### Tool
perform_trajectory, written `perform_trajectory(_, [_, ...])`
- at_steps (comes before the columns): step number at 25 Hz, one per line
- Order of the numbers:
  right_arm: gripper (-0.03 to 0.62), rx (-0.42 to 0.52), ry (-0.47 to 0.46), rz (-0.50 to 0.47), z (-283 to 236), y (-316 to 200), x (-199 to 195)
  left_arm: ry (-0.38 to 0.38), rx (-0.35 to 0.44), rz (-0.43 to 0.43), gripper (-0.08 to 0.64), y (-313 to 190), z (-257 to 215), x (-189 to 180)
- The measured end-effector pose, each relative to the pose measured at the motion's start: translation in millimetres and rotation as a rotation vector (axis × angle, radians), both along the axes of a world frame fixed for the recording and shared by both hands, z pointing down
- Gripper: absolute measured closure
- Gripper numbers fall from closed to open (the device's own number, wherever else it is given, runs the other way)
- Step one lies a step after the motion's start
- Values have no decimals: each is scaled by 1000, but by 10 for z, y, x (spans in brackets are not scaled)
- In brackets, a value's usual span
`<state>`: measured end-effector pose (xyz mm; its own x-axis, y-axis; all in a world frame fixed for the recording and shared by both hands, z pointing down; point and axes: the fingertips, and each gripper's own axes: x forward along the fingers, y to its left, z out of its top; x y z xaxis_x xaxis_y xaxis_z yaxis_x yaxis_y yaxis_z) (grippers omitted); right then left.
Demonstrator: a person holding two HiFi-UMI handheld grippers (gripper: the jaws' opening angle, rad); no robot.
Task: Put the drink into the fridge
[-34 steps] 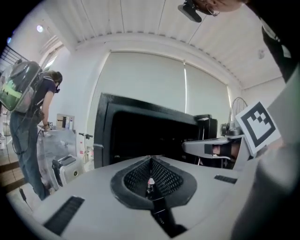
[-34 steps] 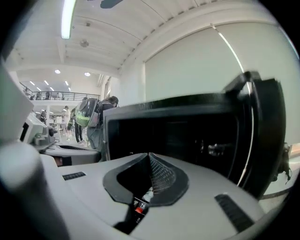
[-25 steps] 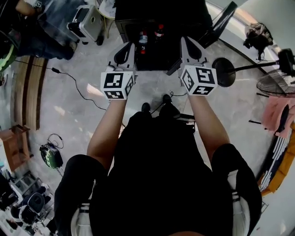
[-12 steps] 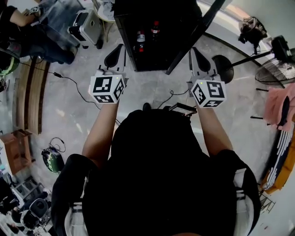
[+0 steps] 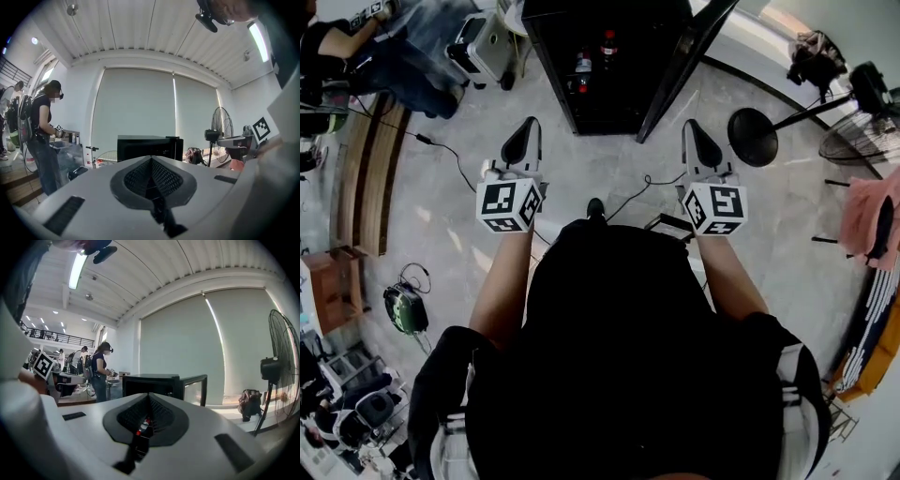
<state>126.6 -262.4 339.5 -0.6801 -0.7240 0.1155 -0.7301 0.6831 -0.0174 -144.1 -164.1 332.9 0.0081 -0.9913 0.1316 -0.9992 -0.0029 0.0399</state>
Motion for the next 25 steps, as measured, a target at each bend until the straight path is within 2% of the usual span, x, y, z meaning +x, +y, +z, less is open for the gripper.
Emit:
perform_trajectory(8, [571, -67, -8, -55, 277, 637, 749, 41, -49, -12, 545, 627, 311, 816])
perform_trajectory(13, [571, -97, -20, -40, 460, 971, 1104, 33, -59, -24, 545, 988, 429, 1219])
perform_trajectory(18, [571, -103, -25, -55, 558, 1142, 1269, 33, -85, -25, 545, 1217, 477, 1392])
perform_trajectory(25, [571, -150, -52, -61, 634, 1314, 1353, 88, -138, 27, 545, 1273, 541, 1479])
